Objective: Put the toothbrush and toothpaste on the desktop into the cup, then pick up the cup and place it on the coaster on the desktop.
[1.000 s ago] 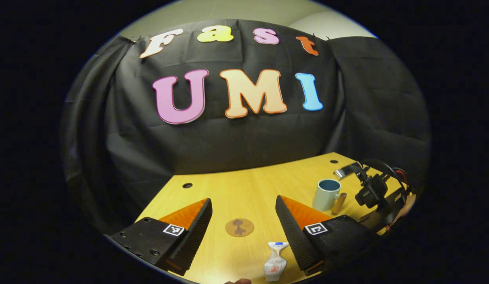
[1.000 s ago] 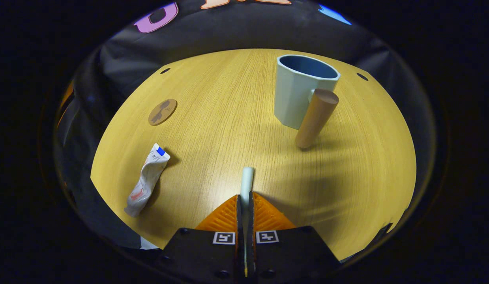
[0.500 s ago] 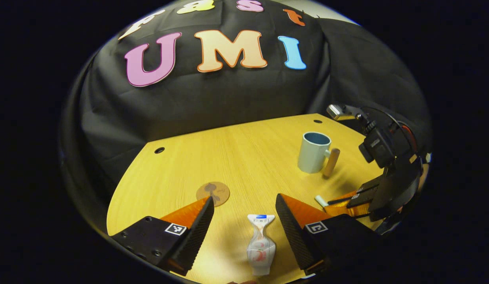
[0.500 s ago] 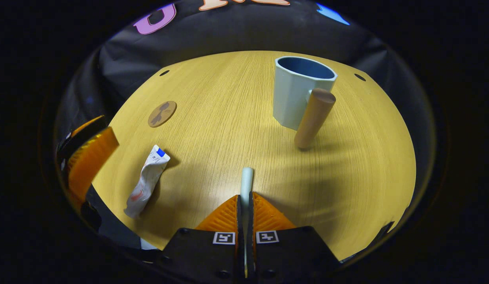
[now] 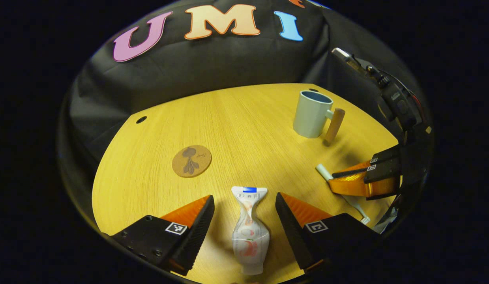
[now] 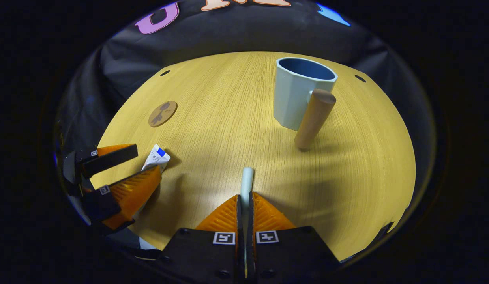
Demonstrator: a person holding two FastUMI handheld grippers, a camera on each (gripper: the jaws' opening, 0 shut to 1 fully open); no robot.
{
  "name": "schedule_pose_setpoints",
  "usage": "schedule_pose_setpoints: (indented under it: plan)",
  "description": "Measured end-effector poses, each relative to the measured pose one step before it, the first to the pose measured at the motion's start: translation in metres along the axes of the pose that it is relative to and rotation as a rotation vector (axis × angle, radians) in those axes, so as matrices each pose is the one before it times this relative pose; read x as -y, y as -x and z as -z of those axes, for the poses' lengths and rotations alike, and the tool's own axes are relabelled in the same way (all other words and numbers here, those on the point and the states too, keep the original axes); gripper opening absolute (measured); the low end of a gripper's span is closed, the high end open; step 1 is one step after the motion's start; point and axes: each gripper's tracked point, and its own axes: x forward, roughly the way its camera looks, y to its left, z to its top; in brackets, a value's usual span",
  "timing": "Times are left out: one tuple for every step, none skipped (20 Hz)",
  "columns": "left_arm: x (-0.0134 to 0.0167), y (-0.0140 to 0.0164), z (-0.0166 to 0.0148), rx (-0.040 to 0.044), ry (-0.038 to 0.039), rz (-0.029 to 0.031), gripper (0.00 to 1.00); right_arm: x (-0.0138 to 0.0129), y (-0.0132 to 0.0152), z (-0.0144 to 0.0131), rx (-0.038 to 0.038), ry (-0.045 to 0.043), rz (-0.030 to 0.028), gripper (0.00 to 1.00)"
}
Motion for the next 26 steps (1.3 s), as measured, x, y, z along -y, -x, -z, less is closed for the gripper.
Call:
schedule_pose_setpoints:
  plan:
    - [-0.00004,-0.00195,0.00227,-0.00498,-0.00943,-0.00167,0.92,-0.00005,0.00014,0.00043,0.00114,0.00477,0.00079,0.05]
    - [0.00047,-0.00144,0.00233,-0.00754,-0.00751,0.00029,0.92,-0.00032,0.00031,-0.00044,0.00101,0.0044,0.00036,0.05]
    - [0.00103,-0.00271,0.00258,-0.00822,-0.00373,0.0022,0.91,0.00008,0.00012,0.00026,-0.0006,0.00285,-0.00021,0.05]
    - [0.0014,-0.00184,0.00313,-0.00871,-0.00058,0.00448,0.88,0.00011,-0.00036,-0.00085,-0.00054,0.00162,-0.00094,0.02]
    - [0.00095,-0.00232,0.00357,-0.01457,0.00379,0.00381,0.87,-0.00023,-0.00003,0.00072,-0.00099,-0.00031,-0.00131,0.05]
    - [0.00203,-0.00137,0.00578,-0.02022,0.00731,0.00459,0.84,0.00018,0.00013,-0.00039,-0.00092,-0.00069,-0.00078,0.05]
    - [0.00106,0.00026,-0.00451,0.01966,0.00246,0.00126,0.8,-0.00021,-0.00008,0.00045,0.001,0.00172,0.0001,0.05]
    - [0.0009,-0.00229,-0.0007,-0.00284,-0.00295,0.0024,0.82,0.00038,-0.0002,-0.00079,0.00106,0.00311,0.00073,0.05]
    - [0.0013,-0.00124,0.00001,-0.00503,-0.00222,0.00519,0.8,-0.00037,0.00014,0.00045,0.00068,0.00292,0.00074,0.02]
    - [0.00262,-0.00255,-0.00333,0.01551,0.00343,0.00706,0.78,0.00005,0.00039,-0.00035,0.00108,0.00203,-0.00013,0.05]
    - [0.00353,-0.00069,0.00228,-0.01213,0.01408,0.01336,0.75,-0.00028,-0.00008,0.00051,0.00032,0.00081,-0.00046,0.05]
    - [0.00193,-0.00057,-0.00341,0.01118,0.00905,0.01058,0.63,0.00033,-0.00046,-0.00043,0.00058,0.00092,-0.00063,0.05]
    - [0.00171,-0.00238,0.00054,-0.00598,-0.00403,-0.00027,0.55,-0.00083,0.00079,-0.00027,0.00153,0.00351,-0.00053,0.05]
    - [0.00286,0.00006,0.0002,-0.00294,-0.00773,0.0026,0.37,-0.00015,0.0007,-0.0007,0.00196,0.0037,0.00086,0.05]
    - [0.00296,-0.00146,-0.00197,0.00419,-0.0015,0.00335,0.36,0.00054,-0.0008,-0.00005,0.00199,0.00513,0.00138,0.05]
    - [0.00132,-0.00043,0.00115,-0.00529,0.00276,-0.00109,0.26,0.00008,0.00054,-0.00105,0.00095,0.00367,0.00105,0.05]
    - [0.00159,-0.00094,-0.00201,0.0087,0.00175,0.0043,0.22,-0.00019,0.00007,0.00068,0.00211,-0.00126,0.00073,0.05]
    - [0.00046,0.00053,-0.00015,-0.00175,0.00367,0.00364,0.16,-0.00036,-0.00029,-0.00047,0.00353,-0.00389,0.00064,0.05]
    - [0.00034,0.00051,-0.00067,0.00017,0.00347,0.00265,0.14,-0.0003,-0.00045,0.0006,0.00231,-0.00181,0.00007,0.05]
    - [-0.00056,-0.00063,-0.00047,-0.00005,0.00505,-0.00188,0.1,0.00083,0.00094,0.00091,0.00175,0.0033,-0.00055,0.05]
    - [-0.00032,0.00041,-0.0004,0.00041,0.00439,-0.00674,0.08,-0.00007,0.00034,-0.0008,0.00013,0.00158,-0.00109,0.05]
    - [-0.00007,-0.00065,-0.00007,0.00368,0.00418,-0.00689,0.06,0.00035,0.00017,-0.00077,-0.00065,-0.00243,-0.00304,0.05]
    - [-0.00047,0.00039,-0.00013,0.00058,0.00404,-0.00797,0.05,-0.00048,0.0,0.00118,-0.00256,-0.00493,-0.00443,0.02]
    - [-0.00064,0.00054,0.00086,-0.00166,0.00387,-0.00382,0.02,-0.00014,-0.00014,-0.00059,-0.00097,-0.00696,-0.00484,0.05]
    - [-0.00005,0.00123,-0.00084,0.00481,0.00783,-0.00127,0.02,-0.00011,0.00041,-0.00036,0.00222,-0.00476,-0.00465,0.05]
    - [-0.00058,0.00179,-0.00158,0.00314,0.00835,-0.00075,0.02,0.0,-0.00092,-0.00078,0.00545,-0.00066,-0.00516,0.05]
